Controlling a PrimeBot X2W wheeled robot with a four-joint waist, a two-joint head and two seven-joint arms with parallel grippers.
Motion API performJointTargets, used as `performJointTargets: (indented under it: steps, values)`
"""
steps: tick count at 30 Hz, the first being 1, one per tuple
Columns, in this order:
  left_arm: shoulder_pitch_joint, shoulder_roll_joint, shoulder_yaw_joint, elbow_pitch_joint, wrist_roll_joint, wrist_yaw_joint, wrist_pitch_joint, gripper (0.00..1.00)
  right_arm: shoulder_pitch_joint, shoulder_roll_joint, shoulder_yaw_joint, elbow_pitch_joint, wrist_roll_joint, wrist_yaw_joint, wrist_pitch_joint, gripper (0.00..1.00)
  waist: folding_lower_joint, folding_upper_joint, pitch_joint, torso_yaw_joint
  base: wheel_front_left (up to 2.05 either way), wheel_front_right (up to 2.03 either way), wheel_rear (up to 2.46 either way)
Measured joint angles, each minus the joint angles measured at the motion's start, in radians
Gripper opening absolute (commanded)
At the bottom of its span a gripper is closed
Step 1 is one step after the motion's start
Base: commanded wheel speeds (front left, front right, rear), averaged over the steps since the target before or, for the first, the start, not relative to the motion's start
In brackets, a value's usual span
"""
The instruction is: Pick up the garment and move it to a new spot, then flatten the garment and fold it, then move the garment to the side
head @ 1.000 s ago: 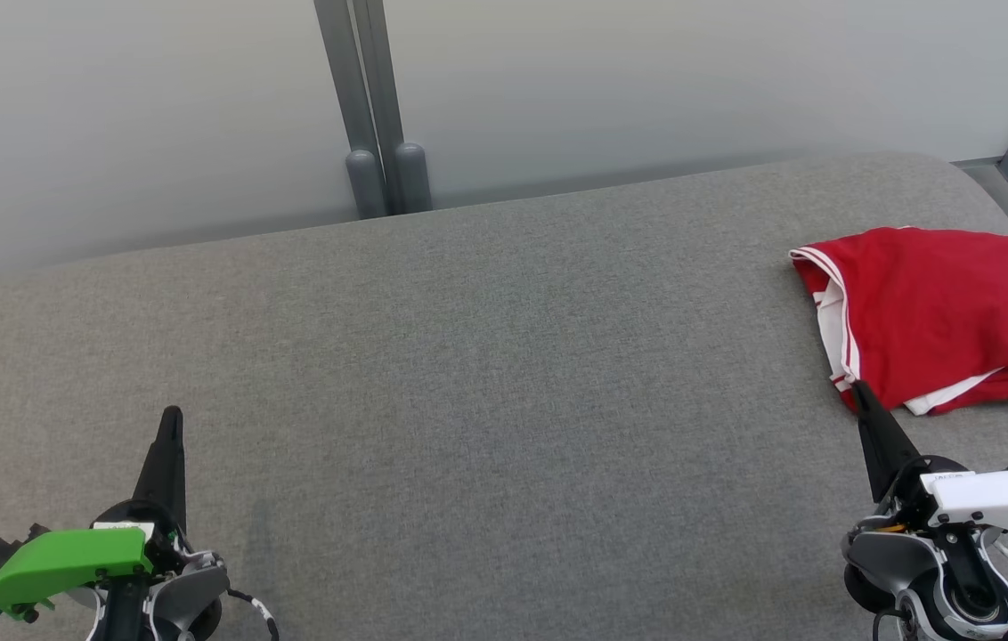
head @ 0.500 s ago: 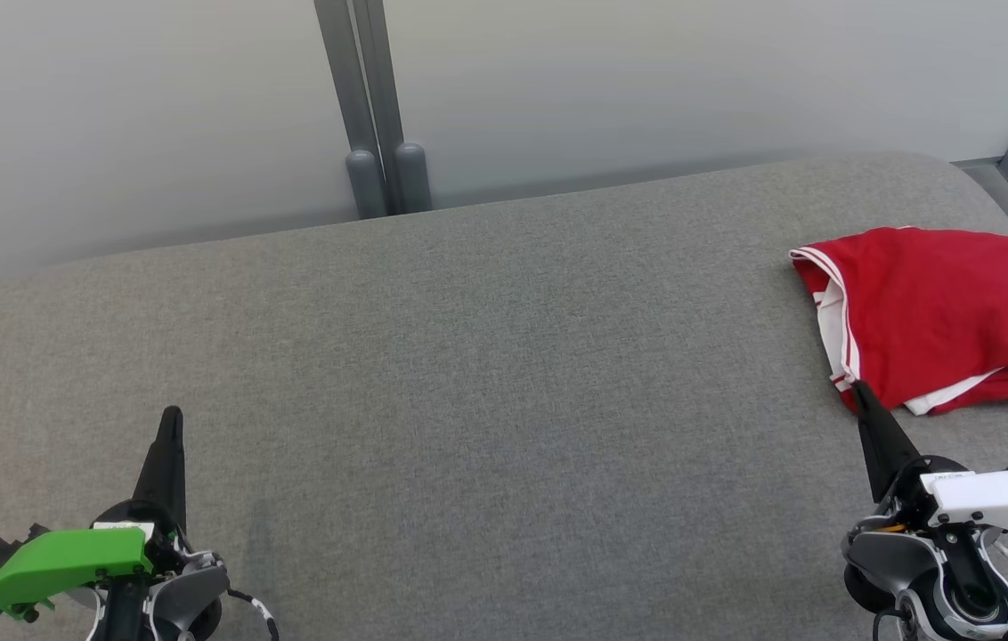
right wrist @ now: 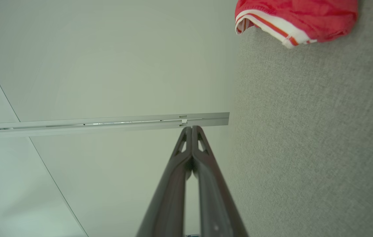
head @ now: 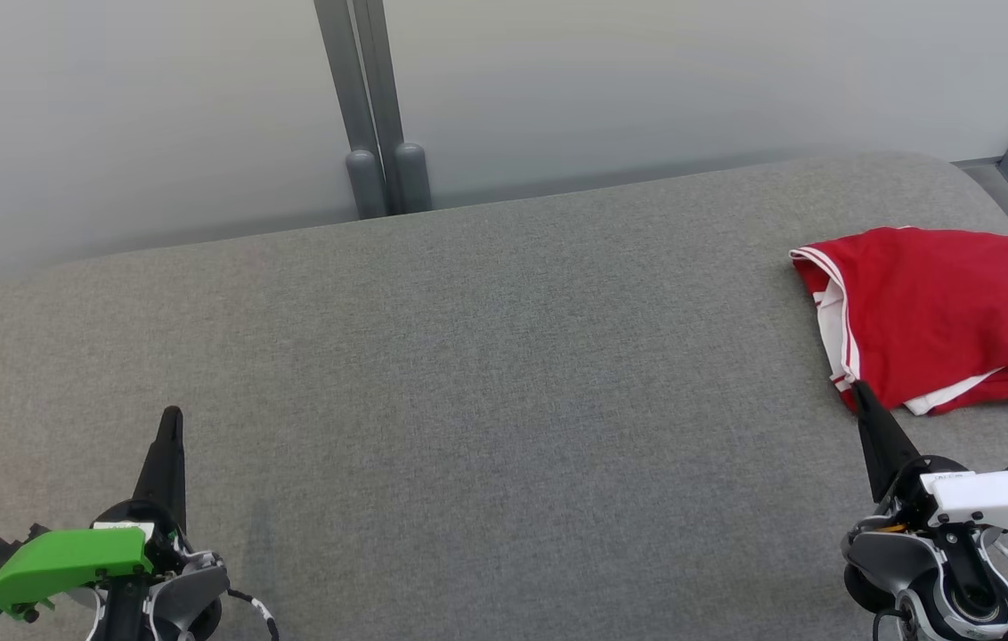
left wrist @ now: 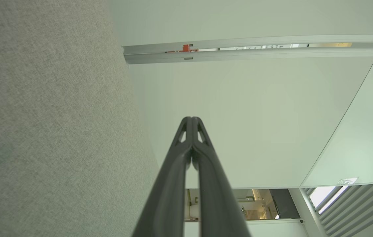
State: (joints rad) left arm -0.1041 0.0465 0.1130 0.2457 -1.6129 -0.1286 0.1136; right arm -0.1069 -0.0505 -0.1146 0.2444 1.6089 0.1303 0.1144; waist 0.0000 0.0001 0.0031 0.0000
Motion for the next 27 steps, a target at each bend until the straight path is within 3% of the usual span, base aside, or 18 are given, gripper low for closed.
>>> performJointTargets:
  steps: [27]
  values:
    - [0.000, 0.000, 0.000, 0.000, 0.000, 0.000, 0.000, 0.00, 0.000, 0.000, 0.000, 0.000, 0.000, 0.000, 0.000, 0.00, 0.0000, 0.0000, 0.000, 0.000, 0.00, 0.00, 0.00]
